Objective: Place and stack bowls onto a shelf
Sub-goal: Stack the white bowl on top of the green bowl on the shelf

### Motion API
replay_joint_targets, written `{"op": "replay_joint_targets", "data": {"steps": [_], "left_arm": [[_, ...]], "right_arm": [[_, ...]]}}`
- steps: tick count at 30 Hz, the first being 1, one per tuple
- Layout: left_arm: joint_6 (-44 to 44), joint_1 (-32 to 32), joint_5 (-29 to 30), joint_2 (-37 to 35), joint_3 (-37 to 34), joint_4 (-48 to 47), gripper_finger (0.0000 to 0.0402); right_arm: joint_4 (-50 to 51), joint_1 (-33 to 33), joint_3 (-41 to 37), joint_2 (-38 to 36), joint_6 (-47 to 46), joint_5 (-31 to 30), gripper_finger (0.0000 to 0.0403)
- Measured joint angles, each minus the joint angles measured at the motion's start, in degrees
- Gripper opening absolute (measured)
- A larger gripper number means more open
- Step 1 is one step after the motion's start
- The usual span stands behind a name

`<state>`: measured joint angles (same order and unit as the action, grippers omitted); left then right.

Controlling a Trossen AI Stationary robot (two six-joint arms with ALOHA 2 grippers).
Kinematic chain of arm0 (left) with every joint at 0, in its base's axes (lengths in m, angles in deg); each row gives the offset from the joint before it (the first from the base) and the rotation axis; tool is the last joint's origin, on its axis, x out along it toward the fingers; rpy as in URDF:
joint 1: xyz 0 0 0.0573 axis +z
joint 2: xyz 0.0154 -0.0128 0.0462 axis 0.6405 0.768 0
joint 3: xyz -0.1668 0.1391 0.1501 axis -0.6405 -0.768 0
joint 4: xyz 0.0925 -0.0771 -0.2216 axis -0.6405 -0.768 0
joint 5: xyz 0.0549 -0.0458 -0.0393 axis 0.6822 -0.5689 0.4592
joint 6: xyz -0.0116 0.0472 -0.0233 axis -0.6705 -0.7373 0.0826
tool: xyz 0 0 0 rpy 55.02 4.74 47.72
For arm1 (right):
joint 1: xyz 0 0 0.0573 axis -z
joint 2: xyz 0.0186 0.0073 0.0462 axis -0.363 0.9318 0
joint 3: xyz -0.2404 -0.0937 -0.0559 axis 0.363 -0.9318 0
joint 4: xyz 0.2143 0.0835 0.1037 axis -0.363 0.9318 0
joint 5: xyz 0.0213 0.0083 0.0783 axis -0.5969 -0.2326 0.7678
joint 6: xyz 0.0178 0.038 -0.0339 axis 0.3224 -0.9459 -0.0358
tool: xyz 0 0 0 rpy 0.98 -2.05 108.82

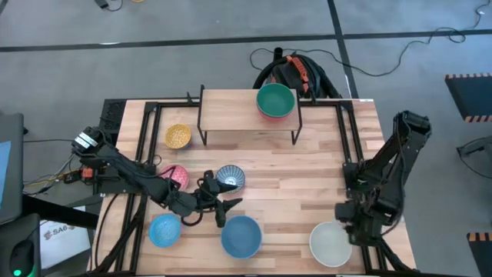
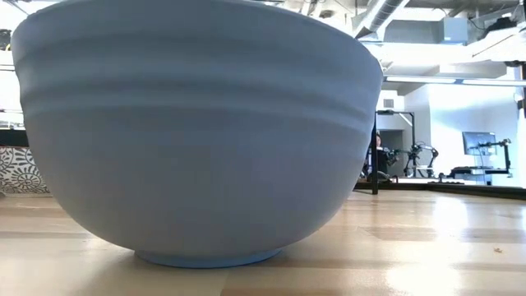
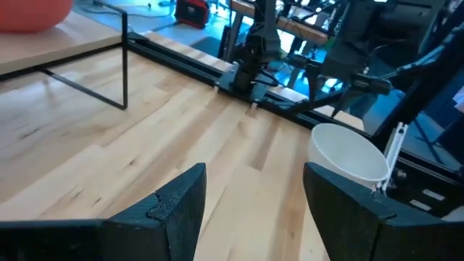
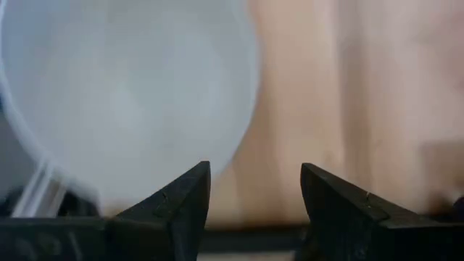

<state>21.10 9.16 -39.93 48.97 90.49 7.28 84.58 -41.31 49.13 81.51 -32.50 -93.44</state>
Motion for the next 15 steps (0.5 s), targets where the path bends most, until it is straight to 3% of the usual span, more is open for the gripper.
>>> {"op": "replay_joint_targets", "data": {"steps": [8, 12, 15], "left_arm": [[0.81, 2.45, -1.57, 0.00, 0.00, 0.00, 0.0215], [1.03, 2.90, -2.10, 0.00, 0.00, -0.26, 0.0215], [2.34, 2.94, -2.10, 0.00, 0.00, -1.10, 0.0215]], "right_arm": [[-12.92, 4.25, -5.47, 0.02, 1.97, -0.58, 0.0239], [-12.09, 5.60, -7.98, 0.16, 1.03, -0.18, 0.0233], [-12.23, 6.93, -8.44, 0.17, 1.43, -0.23, 0.0205]]}}
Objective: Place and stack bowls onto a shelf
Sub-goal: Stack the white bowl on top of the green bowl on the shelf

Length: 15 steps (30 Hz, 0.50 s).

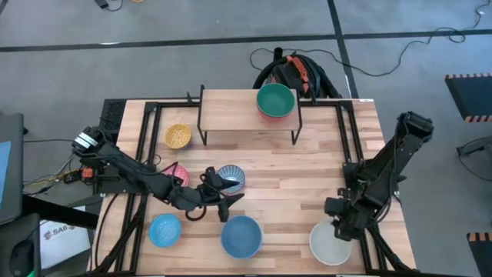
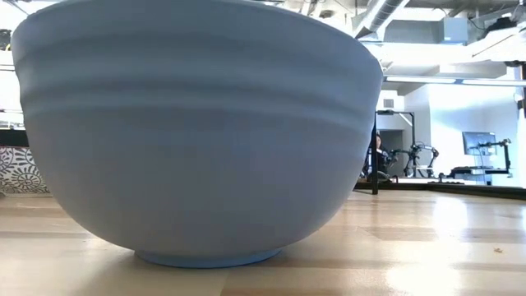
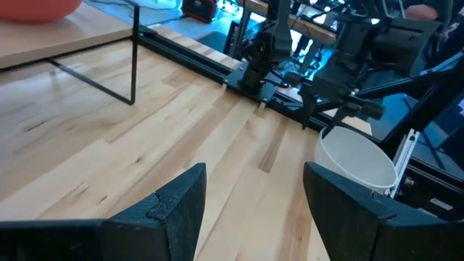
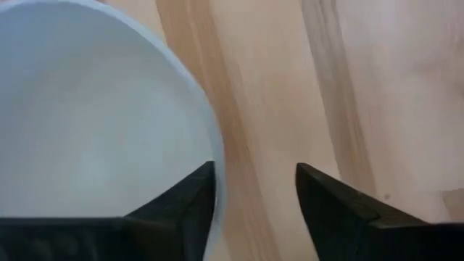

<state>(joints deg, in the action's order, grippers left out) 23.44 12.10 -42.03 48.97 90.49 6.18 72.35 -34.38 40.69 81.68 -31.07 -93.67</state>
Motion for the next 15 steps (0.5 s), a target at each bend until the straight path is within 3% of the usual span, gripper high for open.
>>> {"op": "replay_joint_targets", "data": {"steps": [10, 15], "left_arm": [[1.82, 1.16, 1.29, 0.00, 0.00, -0.16, 0.0208], [2.86, 2.07, 1.52, 0.00, 0.00, 0.06, 0.0208]], "right_arm": [[-0.16, 6.99, 0.00, 0.00, 7.91, -0.50, 0.0027], [2.65, 10.91, 1.59, -0.26, 12.09, -0.71, 0.0028]]}}
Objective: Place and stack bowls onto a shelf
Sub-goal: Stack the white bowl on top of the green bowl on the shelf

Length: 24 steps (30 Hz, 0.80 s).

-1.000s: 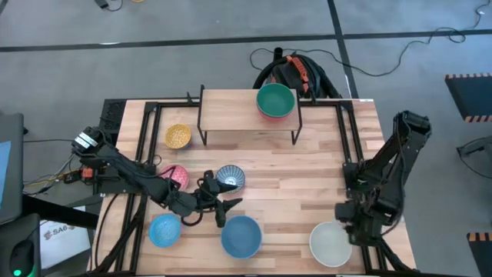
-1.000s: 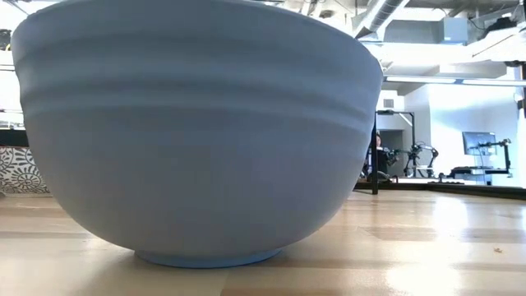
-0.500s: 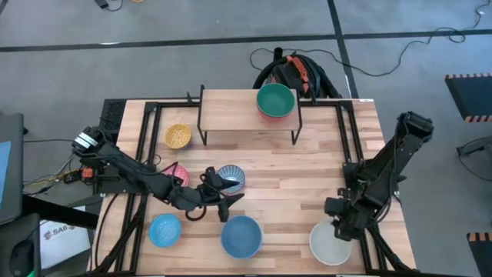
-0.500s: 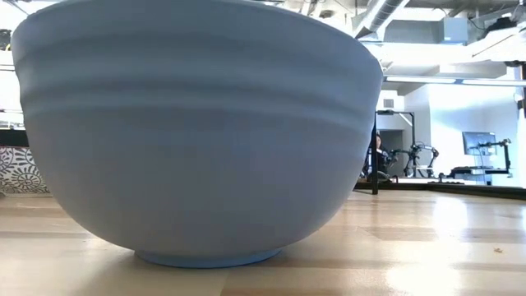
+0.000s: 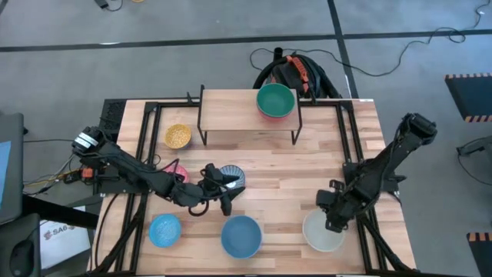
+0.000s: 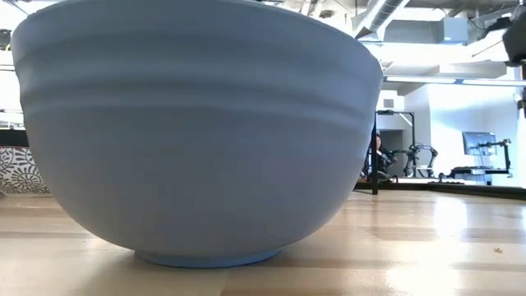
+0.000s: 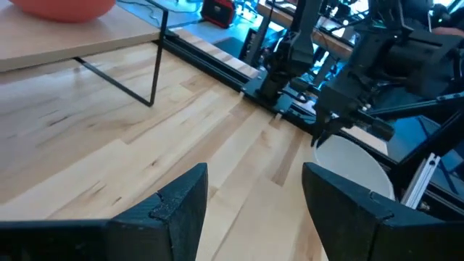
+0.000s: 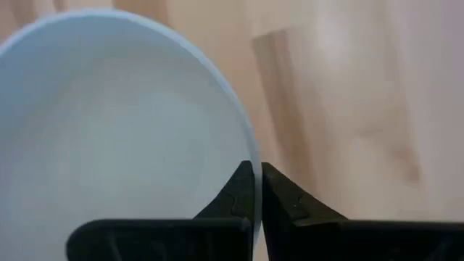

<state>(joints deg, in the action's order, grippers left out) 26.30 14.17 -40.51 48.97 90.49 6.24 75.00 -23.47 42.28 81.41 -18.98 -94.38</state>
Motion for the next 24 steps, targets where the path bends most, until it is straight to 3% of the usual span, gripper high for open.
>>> {"op": "replay_joint_targets", "data": {"steps": [8, 24], "left_arm": [[0.09, 0.27, 0.05, 0.00, 0.00, 1.42, 0.0208], [-1.55, 2.21, 2.00, 0.04, 2.07, 0.80, 0.0208]], "right_arm": [[8.44, 8.61, 6.74, -0.02, 9.05, -5.57, 0.0029], [11.20, 21.88, 18.68, 0.11, 20.07, -20.29, 0.0029]]}}
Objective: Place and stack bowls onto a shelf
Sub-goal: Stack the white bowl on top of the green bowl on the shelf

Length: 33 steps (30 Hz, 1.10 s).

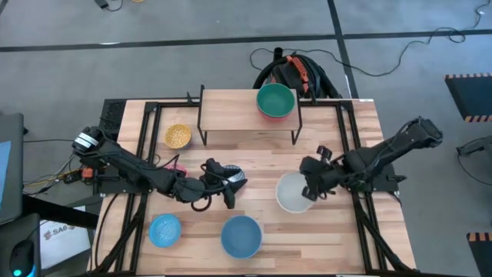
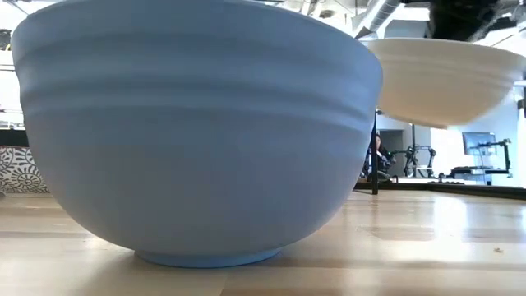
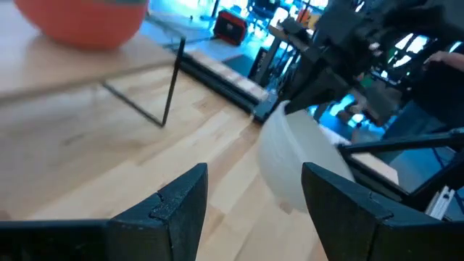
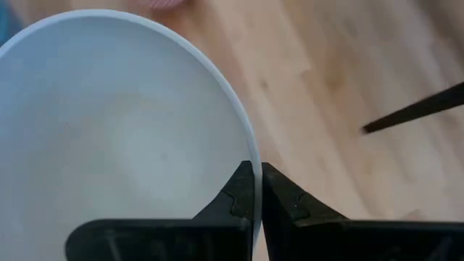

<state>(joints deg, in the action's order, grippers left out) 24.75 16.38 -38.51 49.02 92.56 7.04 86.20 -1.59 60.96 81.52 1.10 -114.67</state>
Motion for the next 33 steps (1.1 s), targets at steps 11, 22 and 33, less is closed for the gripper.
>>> {"op": "replay_joint_targets", "data": {"steps": [11, 22, 33], "left_arm": [[-5.07, 3.14, 1.87, -0.02, 7.28, -7.13, 0.0208], [-7.43, 6.03, 2.54, -0.02, 10.08, -7.27, 0.0208], [-6.17, 7.76, 1.65, -0.02, 10.08, -6.50, 0.0208]], "right_arm": [[-3.51, 7.43, 5.69, 0.02, 8.08, -5.52, 0.0029], [-4.87, 11.68, 11.42, 0.02, 18.08, -9.49, 0.0029], [-10.08, 15.83, 14.88, 0.42, 29.31, -9.56, 0.0029]]}}
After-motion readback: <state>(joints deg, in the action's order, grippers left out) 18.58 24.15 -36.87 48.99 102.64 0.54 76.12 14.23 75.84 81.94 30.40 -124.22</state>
